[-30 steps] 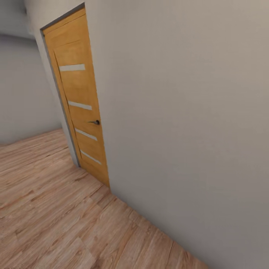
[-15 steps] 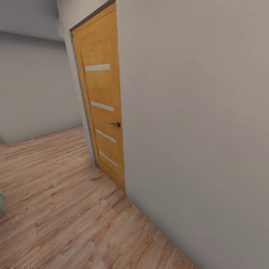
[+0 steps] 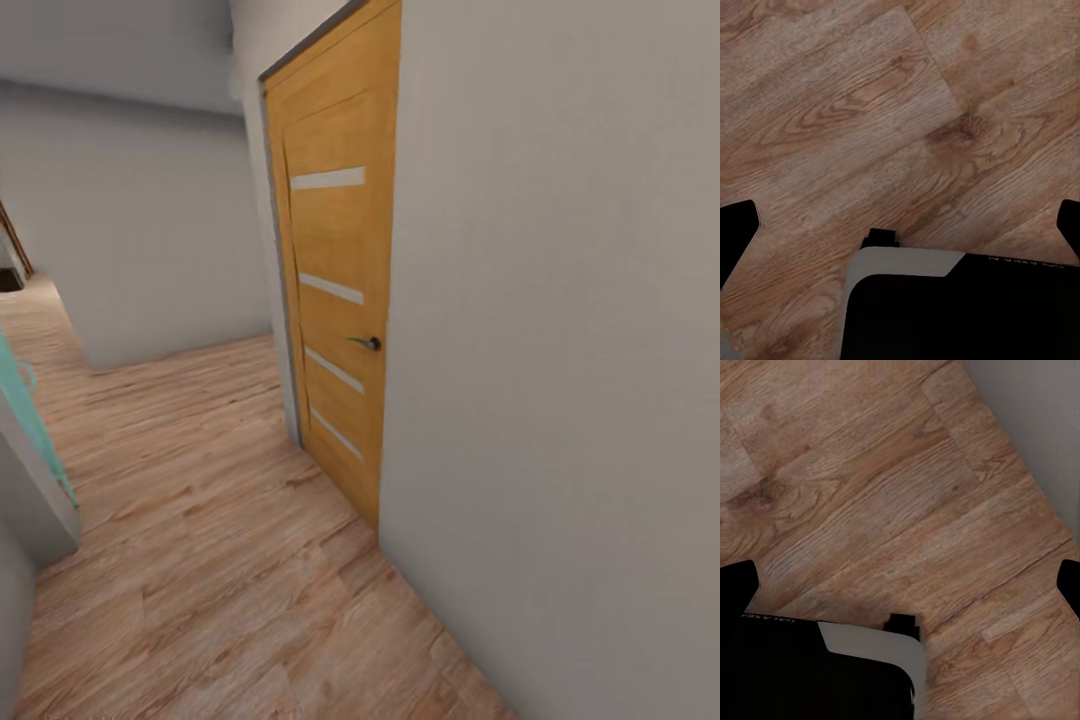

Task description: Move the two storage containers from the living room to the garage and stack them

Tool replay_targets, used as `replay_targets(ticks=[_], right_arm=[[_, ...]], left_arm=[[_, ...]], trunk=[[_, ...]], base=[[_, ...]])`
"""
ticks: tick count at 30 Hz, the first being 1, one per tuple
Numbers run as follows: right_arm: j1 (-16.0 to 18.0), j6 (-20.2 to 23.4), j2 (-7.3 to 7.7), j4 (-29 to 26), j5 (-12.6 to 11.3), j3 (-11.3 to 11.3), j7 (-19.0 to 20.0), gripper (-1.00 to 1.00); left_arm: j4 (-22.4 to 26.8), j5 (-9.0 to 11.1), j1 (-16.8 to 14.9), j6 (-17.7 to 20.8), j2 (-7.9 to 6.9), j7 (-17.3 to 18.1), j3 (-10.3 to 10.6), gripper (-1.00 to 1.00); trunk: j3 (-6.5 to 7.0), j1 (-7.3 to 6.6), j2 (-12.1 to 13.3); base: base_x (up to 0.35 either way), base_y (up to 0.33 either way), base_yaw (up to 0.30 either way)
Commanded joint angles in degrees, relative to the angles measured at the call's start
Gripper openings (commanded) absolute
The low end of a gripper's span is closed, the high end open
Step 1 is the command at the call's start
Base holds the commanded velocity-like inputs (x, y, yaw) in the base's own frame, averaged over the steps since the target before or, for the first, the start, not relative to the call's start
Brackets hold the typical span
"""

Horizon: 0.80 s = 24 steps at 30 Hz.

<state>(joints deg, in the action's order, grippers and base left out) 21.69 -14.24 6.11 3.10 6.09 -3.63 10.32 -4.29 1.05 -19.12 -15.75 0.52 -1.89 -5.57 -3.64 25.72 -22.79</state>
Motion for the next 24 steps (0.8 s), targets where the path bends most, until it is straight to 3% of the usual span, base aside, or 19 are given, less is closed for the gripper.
replay_targets(ticks=[1,24], right_arm=[[0.1,-0.4,0.04,0.2,0.6,-0.4,0.0,1.0],[0.1,-0.4,0.04,0.2,0.7,-0.4,0.0,1.0]], left_arm=[[-0.3,0.1,-0.1,-0.4,0.01,0.0,-0.3,1.0],[-0.3,0.1,-0.1,-0.3,0.01,-0.1,-0.3,1.0]], trunk=[[-0.13,0.07,-0.1],[-0.13,0.07,-0.1]], base=[[0.304,0.108,0.3],[0.304,0.11,0.291]])
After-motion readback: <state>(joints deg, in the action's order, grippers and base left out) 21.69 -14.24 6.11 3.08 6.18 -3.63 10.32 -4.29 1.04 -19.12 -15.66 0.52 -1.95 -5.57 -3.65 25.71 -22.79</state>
